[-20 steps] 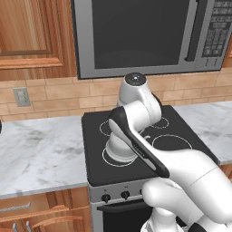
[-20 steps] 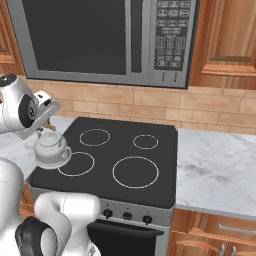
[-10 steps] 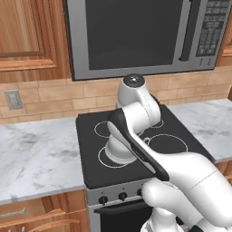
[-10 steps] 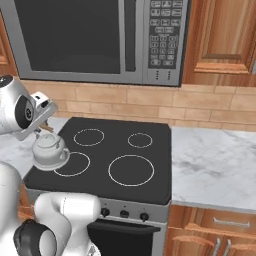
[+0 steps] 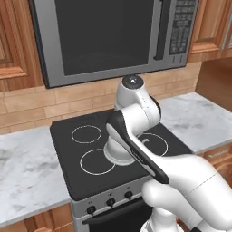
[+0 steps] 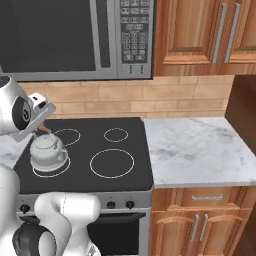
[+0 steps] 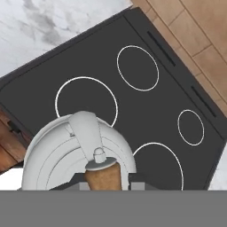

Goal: The kettle is done boiling. Turn off the stove, then wait for 300 timesteps before moving the kettle to the dining table.

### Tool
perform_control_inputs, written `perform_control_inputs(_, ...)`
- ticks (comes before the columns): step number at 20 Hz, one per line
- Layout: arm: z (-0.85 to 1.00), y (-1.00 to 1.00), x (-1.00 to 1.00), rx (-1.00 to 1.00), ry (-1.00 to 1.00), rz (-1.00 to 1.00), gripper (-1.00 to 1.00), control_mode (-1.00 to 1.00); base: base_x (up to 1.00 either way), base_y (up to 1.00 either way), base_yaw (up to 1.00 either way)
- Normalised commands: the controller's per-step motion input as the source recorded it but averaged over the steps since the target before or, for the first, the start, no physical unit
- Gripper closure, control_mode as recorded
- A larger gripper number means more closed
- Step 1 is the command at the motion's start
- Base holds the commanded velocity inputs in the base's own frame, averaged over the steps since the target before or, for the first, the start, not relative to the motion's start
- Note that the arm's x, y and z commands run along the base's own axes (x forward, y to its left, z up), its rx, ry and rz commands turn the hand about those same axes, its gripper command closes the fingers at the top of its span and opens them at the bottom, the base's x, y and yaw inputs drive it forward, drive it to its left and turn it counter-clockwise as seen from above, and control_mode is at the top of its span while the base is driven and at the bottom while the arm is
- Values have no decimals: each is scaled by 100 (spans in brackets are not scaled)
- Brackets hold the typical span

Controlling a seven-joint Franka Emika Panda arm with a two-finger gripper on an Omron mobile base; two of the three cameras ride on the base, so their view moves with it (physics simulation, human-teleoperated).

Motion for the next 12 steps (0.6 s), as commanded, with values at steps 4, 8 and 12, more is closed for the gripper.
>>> perform_control_inputs(4,0,0,0,0,0,0,100,100,-17,-6,-28)
perform_control_inputs(8,0,0,0,0,0,0,100,100,-22,-12,-29)
perform_control_inputs(12,0,0,0,0,0,0,100,100,-24,-10,-34)
